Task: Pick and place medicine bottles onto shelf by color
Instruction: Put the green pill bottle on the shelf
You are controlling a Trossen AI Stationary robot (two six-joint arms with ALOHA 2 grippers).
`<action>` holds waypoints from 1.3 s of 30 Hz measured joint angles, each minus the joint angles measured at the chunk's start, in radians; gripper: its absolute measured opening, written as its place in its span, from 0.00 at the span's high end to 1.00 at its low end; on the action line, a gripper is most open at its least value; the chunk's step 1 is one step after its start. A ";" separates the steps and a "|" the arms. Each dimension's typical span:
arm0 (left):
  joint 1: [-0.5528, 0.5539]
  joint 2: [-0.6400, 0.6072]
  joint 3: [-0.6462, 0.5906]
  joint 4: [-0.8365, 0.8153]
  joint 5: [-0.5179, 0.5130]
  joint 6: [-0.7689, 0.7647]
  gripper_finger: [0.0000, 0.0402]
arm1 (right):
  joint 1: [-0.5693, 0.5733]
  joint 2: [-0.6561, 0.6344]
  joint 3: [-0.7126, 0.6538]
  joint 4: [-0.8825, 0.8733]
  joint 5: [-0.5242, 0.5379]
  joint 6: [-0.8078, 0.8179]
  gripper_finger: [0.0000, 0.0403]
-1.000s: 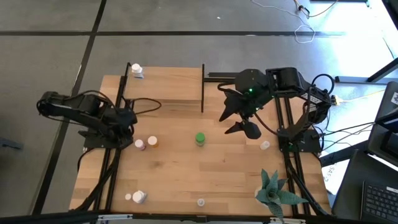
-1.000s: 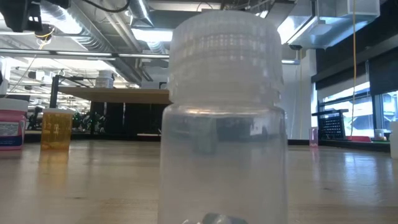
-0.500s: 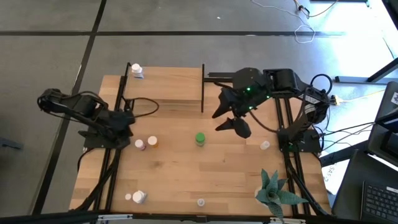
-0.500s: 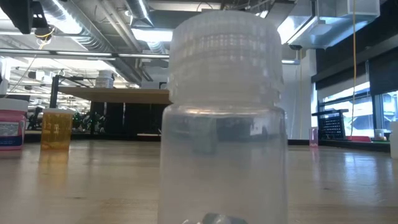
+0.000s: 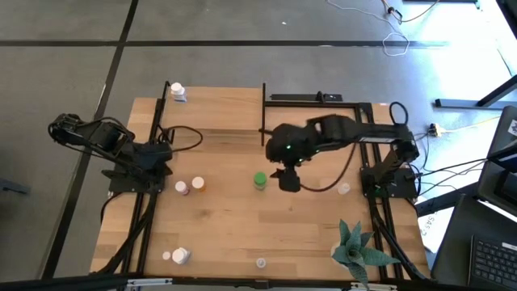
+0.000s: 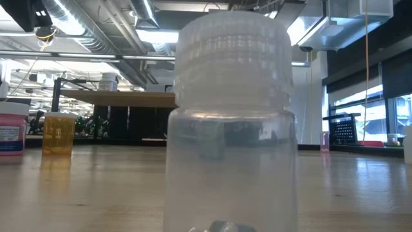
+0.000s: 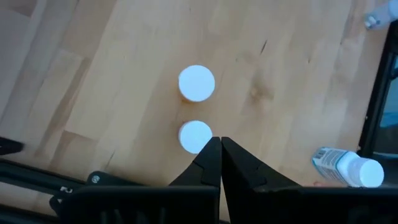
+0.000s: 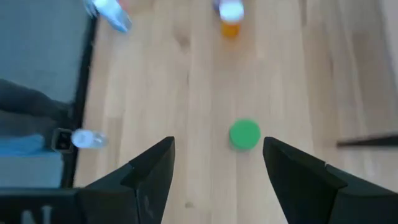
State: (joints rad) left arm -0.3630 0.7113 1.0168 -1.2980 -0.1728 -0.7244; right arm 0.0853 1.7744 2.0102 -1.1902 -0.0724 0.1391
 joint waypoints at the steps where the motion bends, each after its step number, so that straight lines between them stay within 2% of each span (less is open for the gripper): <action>1: 0.000 0.000 0.000 0.000 -0.004 -0.003 1.00 | 0.000 0.000 -0.033 0.018 0.000 0.009 0.39; 10: 0.000 0.001 0.000 0.001 -0.054 -0.040 1.00 | -0.001 -0.001 -0.314 0.252 0.004 -0.120 0.39; 19: 0.000 0.001 0.000 0.012 -0.054 -0.062 1.00 | -0.029 -0.001 -0.498 0.482 0.027 -0.148 0.39; 29: 0.001 0.001 0.000 0.013 -0.096 -0.059 1.00 | -0.070 -0.001 -0.642 0.657 0.027 -0.149 0.39; 39: 0.001 0.002 0.000 0.012 -0.114 0.024 1.00 | -0.084 -0.002 -0.672 0.678 0.028 -0.152 0.39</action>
State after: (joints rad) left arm -0.3622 0.7132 1.0168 -1.2858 -0.2864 -0.7005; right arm 0.0017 1.7725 1.3378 -0.5127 -0.0448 -0.0126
